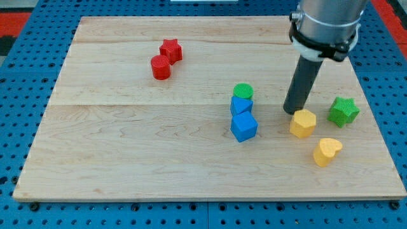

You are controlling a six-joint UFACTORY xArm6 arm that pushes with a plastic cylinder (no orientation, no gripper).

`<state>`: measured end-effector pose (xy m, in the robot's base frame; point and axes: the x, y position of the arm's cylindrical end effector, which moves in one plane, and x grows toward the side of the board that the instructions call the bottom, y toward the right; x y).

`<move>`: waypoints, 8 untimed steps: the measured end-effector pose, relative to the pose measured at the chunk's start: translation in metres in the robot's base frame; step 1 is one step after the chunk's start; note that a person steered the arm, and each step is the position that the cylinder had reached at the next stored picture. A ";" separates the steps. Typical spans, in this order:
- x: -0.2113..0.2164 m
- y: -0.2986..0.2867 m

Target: Slightly move the red blocks to the center of the board

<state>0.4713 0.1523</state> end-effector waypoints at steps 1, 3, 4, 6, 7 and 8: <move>0.007 0.004; 0.005 0.005; -0.030 0.005; -0.077 0.017; -0.077 0.017; -0.088 0.017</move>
<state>0.3836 0.1691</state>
